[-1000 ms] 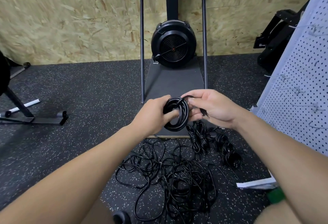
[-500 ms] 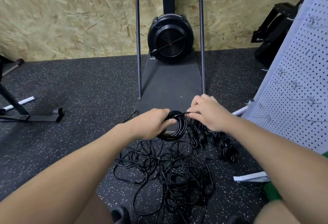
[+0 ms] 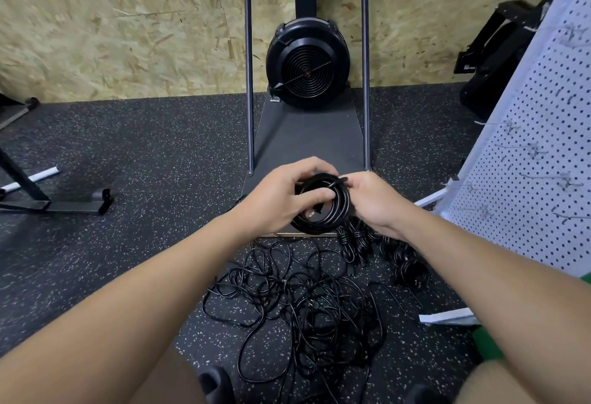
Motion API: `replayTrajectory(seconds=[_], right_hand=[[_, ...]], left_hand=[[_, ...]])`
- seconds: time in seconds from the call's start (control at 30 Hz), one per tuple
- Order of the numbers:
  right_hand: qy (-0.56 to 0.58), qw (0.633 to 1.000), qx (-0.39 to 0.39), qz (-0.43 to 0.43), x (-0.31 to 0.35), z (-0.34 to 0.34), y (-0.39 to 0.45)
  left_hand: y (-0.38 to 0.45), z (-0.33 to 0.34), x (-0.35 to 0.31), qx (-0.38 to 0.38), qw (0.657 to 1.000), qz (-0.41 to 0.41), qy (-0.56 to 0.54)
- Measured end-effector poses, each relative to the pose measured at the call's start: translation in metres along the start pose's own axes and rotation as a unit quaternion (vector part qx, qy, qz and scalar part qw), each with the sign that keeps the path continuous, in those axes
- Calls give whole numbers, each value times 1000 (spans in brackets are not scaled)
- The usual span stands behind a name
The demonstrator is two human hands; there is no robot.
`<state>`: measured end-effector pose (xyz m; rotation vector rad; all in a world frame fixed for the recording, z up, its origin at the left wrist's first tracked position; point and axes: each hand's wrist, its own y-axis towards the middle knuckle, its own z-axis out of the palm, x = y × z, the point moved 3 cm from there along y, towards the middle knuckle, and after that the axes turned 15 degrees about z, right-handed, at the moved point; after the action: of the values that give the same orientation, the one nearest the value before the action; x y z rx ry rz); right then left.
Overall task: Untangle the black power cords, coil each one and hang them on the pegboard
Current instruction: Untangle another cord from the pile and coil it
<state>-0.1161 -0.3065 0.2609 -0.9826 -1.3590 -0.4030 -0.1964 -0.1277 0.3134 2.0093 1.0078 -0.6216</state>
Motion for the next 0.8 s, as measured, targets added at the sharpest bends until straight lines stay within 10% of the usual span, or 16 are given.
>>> replayTrajectory(seconds=[0.8], right_hand=[[193, 953, 215, 94, 5, -7, -10]], left_hand=[[0, 5, -2, -20, 985, 62, 160]])
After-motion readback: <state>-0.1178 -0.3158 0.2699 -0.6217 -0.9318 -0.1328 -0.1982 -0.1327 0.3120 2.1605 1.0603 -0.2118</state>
